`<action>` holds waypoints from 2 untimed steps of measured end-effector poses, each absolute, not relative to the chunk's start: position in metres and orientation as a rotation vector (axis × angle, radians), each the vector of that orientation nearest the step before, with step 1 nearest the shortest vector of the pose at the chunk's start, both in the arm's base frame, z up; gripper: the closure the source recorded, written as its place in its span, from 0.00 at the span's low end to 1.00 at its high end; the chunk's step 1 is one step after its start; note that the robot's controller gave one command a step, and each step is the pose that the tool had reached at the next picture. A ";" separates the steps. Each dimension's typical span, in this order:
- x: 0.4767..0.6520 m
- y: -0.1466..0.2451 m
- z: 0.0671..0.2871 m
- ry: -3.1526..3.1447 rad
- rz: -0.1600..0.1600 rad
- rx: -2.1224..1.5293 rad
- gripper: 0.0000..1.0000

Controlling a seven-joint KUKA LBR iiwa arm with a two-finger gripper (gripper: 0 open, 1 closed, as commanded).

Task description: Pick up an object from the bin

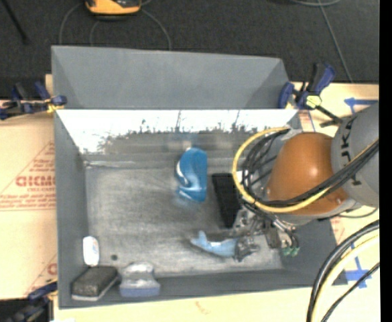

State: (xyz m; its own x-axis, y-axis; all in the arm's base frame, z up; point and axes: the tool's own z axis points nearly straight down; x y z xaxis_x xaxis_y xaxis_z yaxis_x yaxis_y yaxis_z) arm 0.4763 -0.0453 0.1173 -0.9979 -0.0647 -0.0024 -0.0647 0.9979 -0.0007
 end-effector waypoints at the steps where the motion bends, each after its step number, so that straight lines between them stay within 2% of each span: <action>1: 0.476 -0.045 0.126 3.136 -0.001 -0.102 1.00; 2: 0.476 -0.045 0.135 3.139 -0.001 -0.102 1.00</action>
Offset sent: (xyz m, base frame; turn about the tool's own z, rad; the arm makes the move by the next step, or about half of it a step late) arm 0.0001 0.0001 0.0408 0.0000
